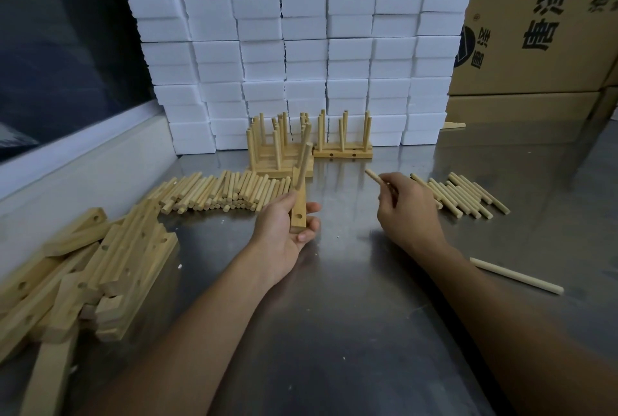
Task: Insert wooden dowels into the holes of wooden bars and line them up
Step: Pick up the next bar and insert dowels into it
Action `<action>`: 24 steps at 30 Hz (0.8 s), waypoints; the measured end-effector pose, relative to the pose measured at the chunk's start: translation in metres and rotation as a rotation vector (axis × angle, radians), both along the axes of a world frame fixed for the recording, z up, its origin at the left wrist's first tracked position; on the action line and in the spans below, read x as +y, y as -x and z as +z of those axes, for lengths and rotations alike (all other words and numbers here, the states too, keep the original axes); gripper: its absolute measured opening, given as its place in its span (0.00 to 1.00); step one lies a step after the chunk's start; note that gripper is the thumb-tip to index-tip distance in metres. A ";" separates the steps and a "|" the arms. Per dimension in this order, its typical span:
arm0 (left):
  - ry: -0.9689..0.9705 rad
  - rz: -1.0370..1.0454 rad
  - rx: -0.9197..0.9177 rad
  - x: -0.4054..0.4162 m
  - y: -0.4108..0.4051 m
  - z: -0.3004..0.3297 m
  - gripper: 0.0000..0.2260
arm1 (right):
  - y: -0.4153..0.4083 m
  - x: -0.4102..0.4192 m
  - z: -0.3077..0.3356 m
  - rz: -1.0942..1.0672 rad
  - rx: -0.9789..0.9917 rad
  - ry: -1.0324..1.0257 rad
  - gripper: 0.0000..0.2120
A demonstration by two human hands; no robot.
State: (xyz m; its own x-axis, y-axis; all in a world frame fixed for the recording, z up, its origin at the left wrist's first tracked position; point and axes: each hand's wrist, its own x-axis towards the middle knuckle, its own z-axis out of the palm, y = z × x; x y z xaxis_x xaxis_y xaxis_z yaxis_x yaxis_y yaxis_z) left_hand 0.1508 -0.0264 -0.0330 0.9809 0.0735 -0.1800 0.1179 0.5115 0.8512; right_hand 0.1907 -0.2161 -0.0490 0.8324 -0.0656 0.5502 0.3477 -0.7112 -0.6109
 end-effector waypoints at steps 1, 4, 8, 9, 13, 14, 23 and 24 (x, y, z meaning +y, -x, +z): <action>0.012 0.000 0.003 0.000 0.000 0.000 0.10 | 0.001 0.000 0.000 0.003 -0.006 -0.019 0.14; 0.055 -0.006 0.007 0.001 0.000 0.001 0.10 | 0.003 0.000 0.001 -0.008 -0.060 -0.087 0.13; 0.096 -0.009 0.010 0.002 0.000 0.001 0.09 | 0.003 -0.001 0.001 0.010 -0.027 -0.175 0.18; 0.102 -0.010 0.012 0.002 0.000 0.001 0.09 | 0.003 -0.001 0.001 0.015 -0.006 -0.192 0.19; 0.101 -0.008 0.020 0.002 0.000 0.001 0.11 | 0.003 0.004 0.003 0.040 0.024 -0.341 0.08; 0.099 -0.008 0.020 0.002 -0.001 0.001 0.11 | 0.004 0.008 0.004 0.068 0.041 -0.386 0.05; 0.078 -0.014 0.005 0.001 -0.003 0.000 0.10 | 0.027 0.055 0.019 0.454 0.440 -0.937 0.09; 0.075 -0.015 0.007 0.001 -0.004 -0.001 0.12 | 0.030 0.060 0.019 0.482 0.445 -0.893 0.09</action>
State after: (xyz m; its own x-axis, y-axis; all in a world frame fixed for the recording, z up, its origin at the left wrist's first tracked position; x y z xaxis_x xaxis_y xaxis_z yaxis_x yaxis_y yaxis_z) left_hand 0.1544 -0.0253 -0.0341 0.9806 0.0451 -0.1910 0.1314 0.5719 0.8097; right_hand 0.1609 -0.1558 -0.0303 0.9892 0.0947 0.1117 0.0913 0.1979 -0.9760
